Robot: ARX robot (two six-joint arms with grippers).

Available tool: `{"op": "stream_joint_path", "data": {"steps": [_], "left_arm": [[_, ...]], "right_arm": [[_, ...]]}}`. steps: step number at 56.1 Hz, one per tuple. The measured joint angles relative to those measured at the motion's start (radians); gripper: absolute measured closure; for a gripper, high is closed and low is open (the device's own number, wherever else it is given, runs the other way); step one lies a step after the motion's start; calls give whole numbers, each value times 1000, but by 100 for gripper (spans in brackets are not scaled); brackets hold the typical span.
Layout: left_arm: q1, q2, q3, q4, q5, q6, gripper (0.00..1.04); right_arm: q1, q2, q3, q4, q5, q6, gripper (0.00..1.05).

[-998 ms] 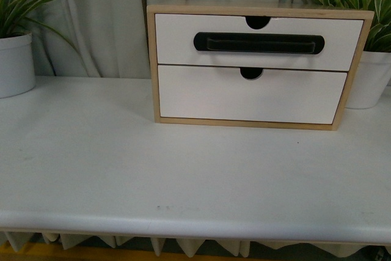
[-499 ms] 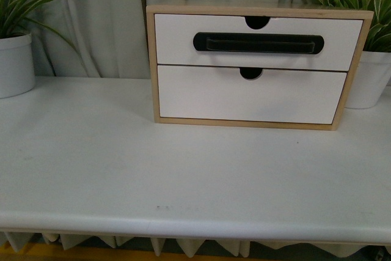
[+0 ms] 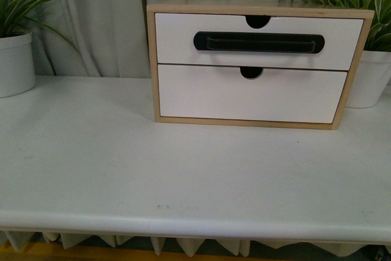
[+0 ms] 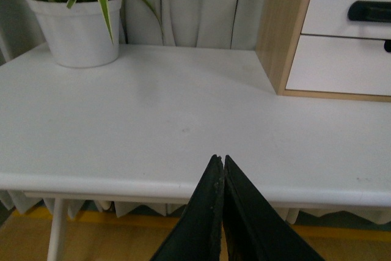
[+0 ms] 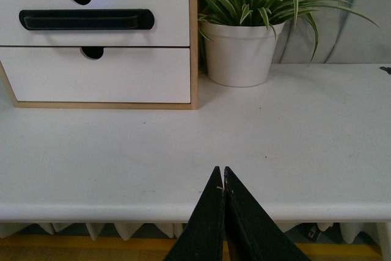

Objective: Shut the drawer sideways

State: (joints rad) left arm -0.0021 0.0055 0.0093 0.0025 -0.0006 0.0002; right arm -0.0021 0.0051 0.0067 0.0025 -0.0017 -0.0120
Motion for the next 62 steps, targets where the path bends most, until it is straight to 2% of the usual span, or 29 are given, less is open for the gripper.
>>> {"op": "stream_joint_path", "data": {"steps": [16, 18, 32, 38, 45, 48, 52, 62], "left_arm": [[0, -1, 0, -2, 0, -1, 101], [0, -1, 0, -2, 0, -2, 97], [0, -1, 0, -2, 0, -2, 55], [0, -1, 0, -2, 0, -2, 30], [0, -1, 0, -2, 0, -2, 6], [0, -1, 0, -2, 0, -2, 6], [0, -1, 0, -2, 0, -2, 7], [0, -1, 0, -2, 0, -2, 6]], "right_arm": [[0, -1, 0, 0, 0, 0, 104], [0, -1, 0, 0, 0, 0, 103], [0, -1, 0, 0, 0, 0, 63], [0, -1, 0, 0, 0, 0, 39], [0, -1, 0, 0, 0, 0, 14], [0, -1, 0, 0, 0, 1, 7], [0, -1, 0, 0, 0, 2, 10], [0, -1, 0, 0, 0, 2, 9]]}}
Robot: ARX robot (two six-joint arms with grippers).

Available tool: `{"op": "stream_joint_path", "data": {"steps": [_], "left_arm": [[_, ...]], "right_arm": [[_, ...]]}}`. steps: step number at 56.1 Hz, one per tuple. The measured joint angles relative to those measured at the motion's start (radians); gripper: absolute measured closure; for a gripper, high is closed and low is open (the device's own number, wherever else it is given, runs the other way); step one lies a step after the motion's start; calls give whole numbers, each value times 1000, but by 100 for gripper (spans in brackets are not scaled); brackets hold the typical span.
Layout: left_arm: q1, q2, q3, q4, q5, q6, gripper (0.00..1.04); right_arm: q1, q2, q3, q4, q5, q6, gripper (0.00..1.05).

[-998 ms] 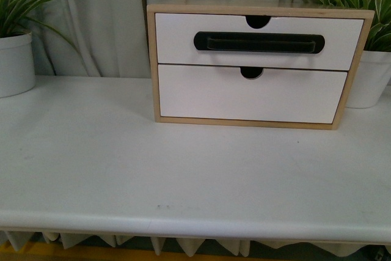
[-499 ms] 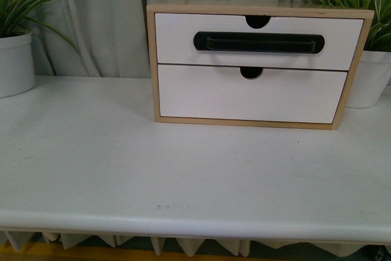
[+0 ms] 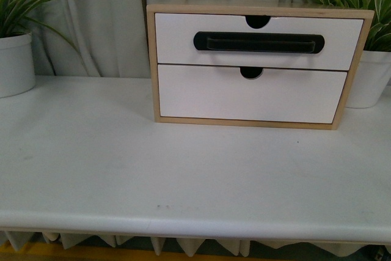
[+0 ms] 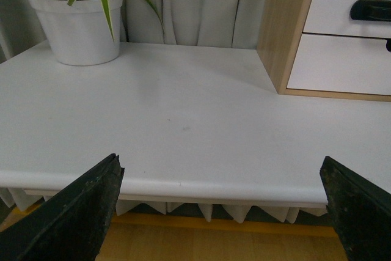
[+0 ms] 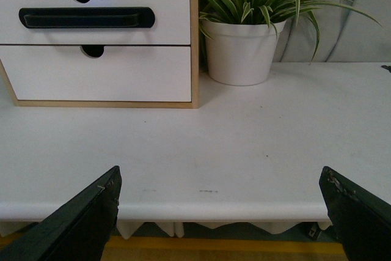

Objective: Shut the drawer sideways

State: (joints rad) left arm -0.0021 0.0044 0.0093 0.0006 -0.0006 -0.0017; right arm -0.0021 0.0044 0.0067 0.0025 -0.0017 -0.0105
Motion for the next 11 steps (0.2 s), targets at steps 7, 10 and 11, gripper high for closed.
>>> {"op": "stream_joint_path", "data": {"steps": [7, 10, 11], "left_arm": [[0, 0, 0, 0, 0, 0, 6], [0, 0, 0, 0, 0, 0, 6], [0, 0, 0, 0, 0, 0, 6]], "right_arm": [[0, 0, 0, 0, 0, 0, 9], [0, 0, 0, 0, 0, 0, 9], [0, 0, 0, 0, 0, 0, 9]]}}
